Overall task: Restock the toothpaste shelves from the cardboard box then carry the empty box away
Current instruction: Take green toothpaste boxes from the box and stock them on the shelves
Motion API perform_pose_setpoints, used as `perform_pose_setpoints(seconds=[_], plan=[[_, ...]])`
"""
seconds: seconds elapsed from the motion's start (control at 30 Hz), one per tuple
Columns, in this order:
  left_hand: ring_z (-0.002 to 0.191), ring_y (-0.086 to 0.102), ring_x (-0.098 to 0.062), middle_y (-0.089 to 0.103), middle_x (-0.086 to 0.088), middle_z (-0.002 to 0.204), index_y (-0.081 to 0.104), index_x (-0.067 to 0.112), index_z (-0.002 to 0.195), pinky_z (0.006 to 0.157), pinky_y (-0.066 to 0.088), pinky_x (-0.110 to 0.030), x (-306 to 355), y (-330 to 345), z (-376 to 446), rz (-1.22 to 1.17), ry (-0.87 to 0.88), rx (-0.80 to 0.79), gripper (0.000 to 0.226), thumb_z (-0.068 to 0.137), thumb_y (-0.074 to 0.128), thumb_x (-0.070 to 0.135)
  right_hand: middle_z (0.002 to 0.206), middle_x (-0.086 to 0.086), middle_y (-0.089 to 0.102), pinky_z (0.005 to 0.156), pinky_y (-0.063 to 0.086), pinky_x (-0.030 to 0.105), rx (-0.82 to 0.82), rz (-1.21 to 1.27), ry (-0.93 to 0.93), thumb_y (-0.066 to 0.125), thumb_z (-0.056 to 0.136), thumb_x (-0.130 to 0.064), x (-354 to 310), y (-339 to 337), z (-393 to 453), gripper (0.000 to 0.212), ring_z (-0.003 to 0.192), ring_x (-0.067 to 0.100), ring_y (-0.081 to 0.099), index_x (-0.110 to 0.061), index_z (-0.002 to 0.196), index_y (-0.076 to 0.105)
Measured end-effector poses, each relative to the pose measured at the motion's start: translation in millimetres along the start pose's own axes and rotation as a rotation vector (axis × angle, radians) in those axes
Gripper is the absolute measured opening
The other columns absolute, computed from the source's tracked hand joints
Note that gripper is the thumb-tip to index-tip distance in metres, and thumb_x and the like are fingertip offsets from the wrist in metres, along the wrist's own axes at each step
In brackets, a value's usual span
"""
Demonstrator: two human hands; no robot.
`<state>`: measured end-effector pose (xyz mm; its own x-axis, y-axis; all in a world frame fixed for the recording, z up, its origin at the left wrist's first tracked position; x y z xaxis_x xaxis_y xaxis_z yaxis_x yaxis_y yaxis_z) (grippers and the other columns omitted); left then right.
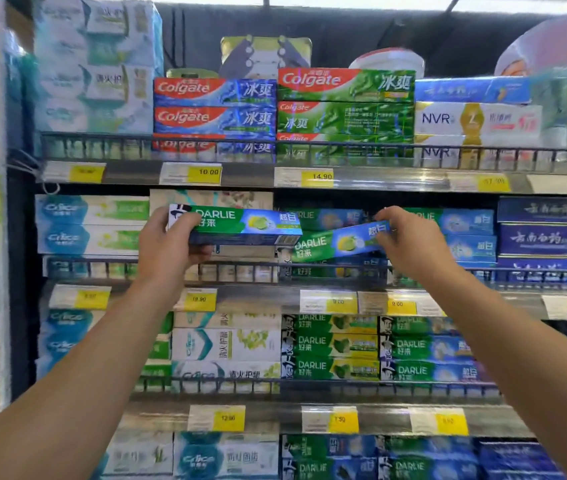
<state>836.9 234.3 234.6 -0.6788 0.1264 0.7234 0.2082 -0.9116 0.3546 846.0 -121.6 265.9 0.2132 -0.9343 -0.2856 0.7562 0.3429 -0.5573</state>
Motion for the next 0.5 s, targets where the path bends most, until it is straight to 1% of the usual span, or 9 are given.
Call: perform_pose_setpoints(seconds=[0.07,0.17,0.2,0.3,0.37,0.43,0.5], plan=[[0.049,0.054,-0.023,0.061,-0.01,0.072,0.05,0.03,0.081,0.062,0.053,-0.042,-1.2,3.8,1.4,-0.001,0.001,-0.011,0.02,0.093,0.055,0.014,0.105,0.013,0.065,0.065,0.041,0.032,0.006,-0.068,0.014,0.059,0.096,-0.024,-0.5,1.6,-0.7,0.031,0.079,0.027,0.051,-0.02,0.126,0.057],[0.051,0.054,-0.023,0.062,-0.01,0.074,0.05,0.029,0.081,0.062,0.053,-0.041,-4.6,9.4,1.6,-0.016,-0.008,-0.026,0.021,0.093,0.055,0.012,0.123,0.011,0.056,0.08,0.045,0.04,0.014,-0.112,-0.011,0.061,0.094,-0.02,-2.7,6.4,-4.2,0.034,0.102,0.034,0.056,-0.017,0.128,0.058],[0.052,0.054,-0.023,0.062,-0.011,0.076,0.051,0.029,0.082,0.062,0.053,-0.041,-6.5,10.3,2.2,-0.017,-0.012,-0.025,0.02,0.093,0.055,0.013,0.126,0.01,0.054,0.083,0.045,0.04,0.025,-0.114,-0.021,0.062,0.094,-0.018,-2.3,8.3,-6.5,0.035,0.105,0.035,0.056,-0.016,0.129,0.058],[0.052,0.055,-0.023,0.062,-0.014,0.082,0.053,0.023,0.086,0.064,0.055,-0.041,-13.0,10.5,4.6,-0.011,-0.02,-0.021,0.01,0.092,0.057,0.016,0.125,0.009,0.05,0.079,0.047,0.041,0.061,-0.126,-0.063,0.063,0.091,-0.01,-2.2,14.8,-17.4,0.04,0.097,0.038,0.058,-0.014,0.13,0.055],[0.053,0.055,-0.022,0.063,-0.014,0.086,0.054,0.023,0.091,0.066,0.056,-0.042,-16.3,12.7,4.8,-0.013,-0.021,-0.029,0.007,0.092,0.057,0.017,0.124,0.009,0.05,0.076,0.049,0.042,0.079,-0.129,-0.087,0.062,0.09,-0.005,-2.3,17.7,-23.5,0.043,0.092,0.04,0.057,-0.013,0.131,0.054],[0.055,0.055,-0.024,0.063,-0.014,0.089,0.051,0.027,0.1,0.071,0.055,-0.046,-19.1,16.8,4.0,-0.025,-0.026,-0.033,0.014,0.092,0.057,0.017,0.124,0.008,0.05,0.076,0.05,0.044,0.091,-0.113,-0.1,0.062,0.09,-0.004,-2.6,17.3,-25.4,0.043,0.091,0.039,0.057,-0.012,0.131,0.054],[0.056,0.054,-0.024,0.063,-0.014,0.089,0.048,0.031,0.099,0.075,0.055,-0.048,-19.1,20.7,3.1,-0.041,-0.025,-0.037,0.017,0.093,0.056,0.017,0.124,0.008,0.051,0.079,0.05,0.044,0.092,-0.095,-0.109,0.061,0.091,-0.004,-3.7,15.0,-22.9,0.042,0.093,0.037,0.058,-0.012,0.132,0.054]])
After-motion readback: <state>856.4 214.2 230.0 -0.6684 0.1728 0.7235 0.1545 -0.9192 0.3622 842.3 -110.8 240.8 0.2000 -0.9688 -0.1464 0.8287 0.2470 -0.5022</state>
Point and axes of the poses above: each hand's wrist, its own z-axis towards the middle knuckle, its own y-axis out of the palm, x = y × z, the point moved 7 cm from there along z, towards the middle knuckle
